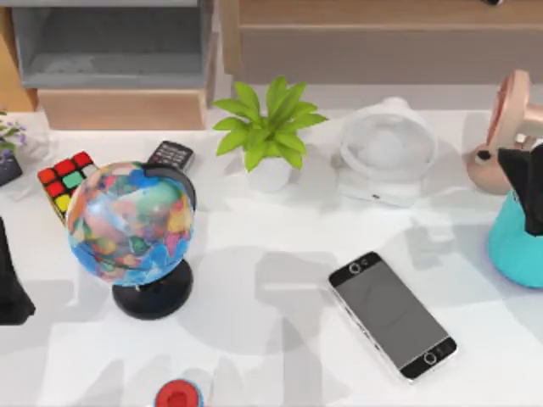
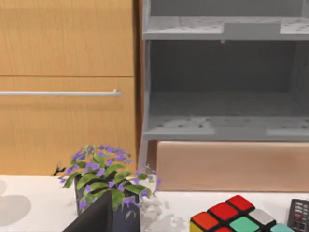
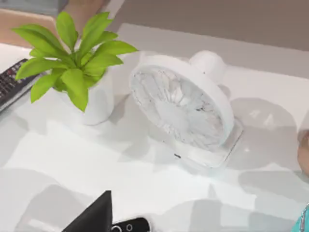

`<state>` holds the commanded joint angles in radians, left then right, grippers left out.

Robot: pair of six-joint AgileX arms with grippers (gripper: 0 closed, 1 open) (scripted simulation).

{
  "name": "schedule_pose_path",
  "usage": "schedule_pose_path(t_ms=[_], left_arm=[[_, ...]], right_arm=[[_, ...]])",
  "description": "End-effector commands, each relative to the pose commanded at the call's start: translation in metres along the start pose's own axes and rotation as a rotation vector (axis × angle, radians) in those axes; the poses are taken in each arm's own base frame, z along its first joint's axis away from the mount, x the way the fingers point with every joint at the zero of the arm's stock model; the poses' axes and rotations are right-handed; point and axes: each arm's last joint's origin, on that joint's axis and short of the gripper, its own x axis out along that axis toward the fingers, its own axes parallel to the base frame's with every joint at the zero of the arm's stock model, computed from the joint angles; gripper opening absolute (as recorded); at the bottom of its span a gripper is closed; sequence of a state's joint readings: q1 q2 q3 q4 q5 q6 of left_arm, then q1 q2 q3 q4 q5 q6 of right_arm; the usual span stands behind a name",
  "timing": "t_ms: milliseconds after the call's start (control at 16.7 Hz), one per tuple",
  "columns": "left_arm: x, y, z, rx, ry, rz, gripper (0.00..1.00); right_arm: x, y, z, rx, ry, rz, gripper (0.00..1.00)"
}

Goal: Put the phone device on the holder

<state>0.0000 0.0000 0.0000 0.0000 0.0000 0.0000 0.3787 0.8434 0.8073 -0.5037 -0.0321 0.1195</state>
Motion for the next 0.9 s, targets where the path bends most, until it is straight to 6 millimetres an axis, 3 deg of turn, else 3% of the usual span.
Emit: schedule_pose_path(t_ms=[240, 540, 720, 900], left_arm=[[0.0, 0.0, 0.0, 0.0, 0.0, 0.0, 1.0], [0.0, 0.0, 0.0, 0.0, 0.0, 0.0, 1.0], [0.0, 0.0, 0.0, 0.0, 0.0, 0.0, 1.0], [0.0, 0.0, 0.0, 0.0, 0.0, 0.0, 1.0]], right_arm=[[0.064, 0.034, 0.019, -0.072, 0.366, 0.063, 1.0], [0.15, 0.067, -0.01, -0.181, 0.817, 0.041, 1.0], [0.179, 0.077, -0.028, -0.23, 0.977, 0.016, 1.0], [0.19, 0.08, -0.035, -0.251, 1.034, 0.004, 1.0]])
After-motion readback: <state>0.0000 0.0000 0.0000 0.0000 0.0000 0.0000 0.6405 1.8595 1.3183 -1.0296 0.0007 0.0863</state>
